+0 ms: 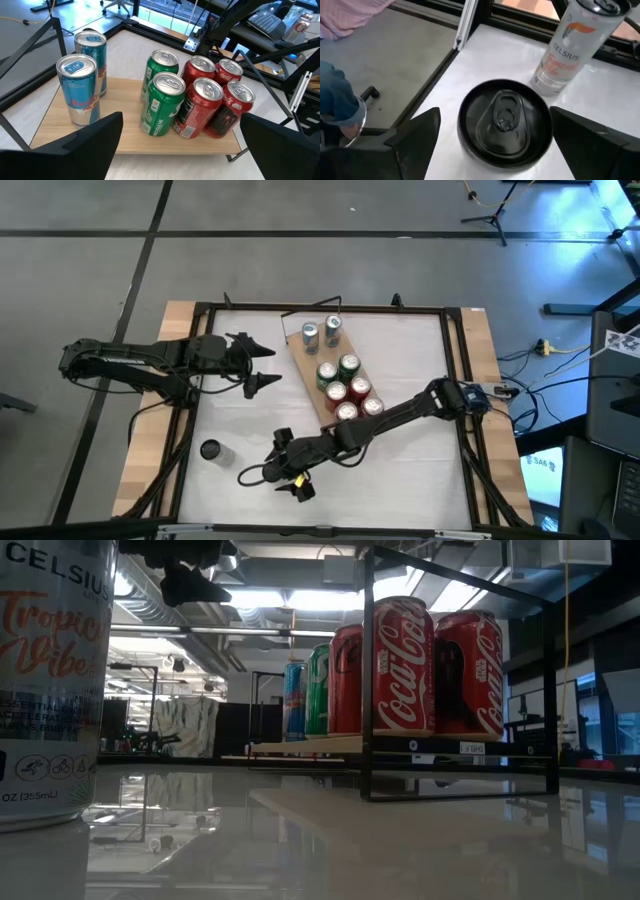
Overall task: Place canned beverage on shelf
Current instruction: Put the right white-yellow soda can on the shelf
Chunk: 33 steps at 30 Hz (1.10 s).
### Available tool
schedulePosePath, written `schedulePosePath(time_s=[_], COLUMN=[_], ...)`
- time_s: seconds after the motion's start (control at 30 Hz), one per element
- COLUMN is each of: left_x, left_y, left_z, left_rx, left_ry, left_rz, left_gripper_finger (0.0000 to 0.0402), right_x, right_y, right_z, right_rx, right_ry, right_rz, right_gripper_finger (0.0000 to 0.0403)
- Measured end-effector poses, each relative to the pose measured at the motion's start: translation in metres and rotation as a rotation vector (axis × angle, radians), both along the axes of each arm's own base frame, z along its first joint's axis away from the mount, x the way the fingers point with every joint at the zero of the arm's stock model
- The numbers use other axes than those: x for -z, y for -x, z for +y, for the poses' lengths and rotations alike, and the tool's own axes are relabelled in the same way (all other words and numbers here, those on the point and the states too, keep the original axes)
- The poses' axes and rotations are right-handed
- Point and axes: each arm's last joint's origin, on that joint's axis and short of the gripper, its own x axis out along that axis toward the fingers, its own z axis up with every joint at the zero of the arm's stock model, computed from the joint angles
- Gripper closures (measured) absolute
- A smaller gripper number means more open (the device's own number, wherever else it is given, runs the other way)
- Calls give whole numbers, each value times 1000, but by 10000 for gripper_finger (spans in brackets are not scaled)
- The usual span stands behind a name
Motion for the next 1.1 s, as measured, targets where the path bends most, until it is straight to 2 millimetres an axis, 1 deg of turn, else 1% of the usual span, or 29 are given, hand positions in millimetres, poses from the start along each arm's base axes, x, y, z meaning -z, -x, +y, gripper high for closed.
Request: schedulePosePath(time_s=[0.17, 0.37, 0.47, 0.7, 0.8, 0.9, 0.97, 1.03, 1.1], left_x=[1, 3, 3, 3, 3, 3, 3, 3, 3], left_y=[1, 1, 2, 2, 2, 2, 2, 2, 2], left_z=[0, 0, 0, 0, 1, 1, 1, 2, 2], left_rx=[1, 1, 1, -13, -33, -40, -48, -57, -66], left_ry=[1, 1, 1, -5, -14, -17, -20, -24, -27], left_rz=[16, 29, 39, 39, 39, 39, 39, 41, 40], left_gripper_finger=[9, 9, 9, 9, 9, 9, 9, 9, 9], right_x=[11, 10, 10, 10, 10, 10, 7, 1, -10], right_y=[-2, -3, -3, -3, -3, -3, -3, -4, -4], right_z=[1, 0, 0, 0, 0, -1, -2, -2, -1], right_rx=[13, 55, 57, 77, 89, 131, 154, 166, 165], right_ry=[17, 36, 40, 9, -1, -13, -5, -9, -14], right_rz=[22, 3, 9, 20, 24, 28, 27, 38, 41], right_gripper_finger=[38, 45, 66, 141, 162, 162, 154, 145, 140])
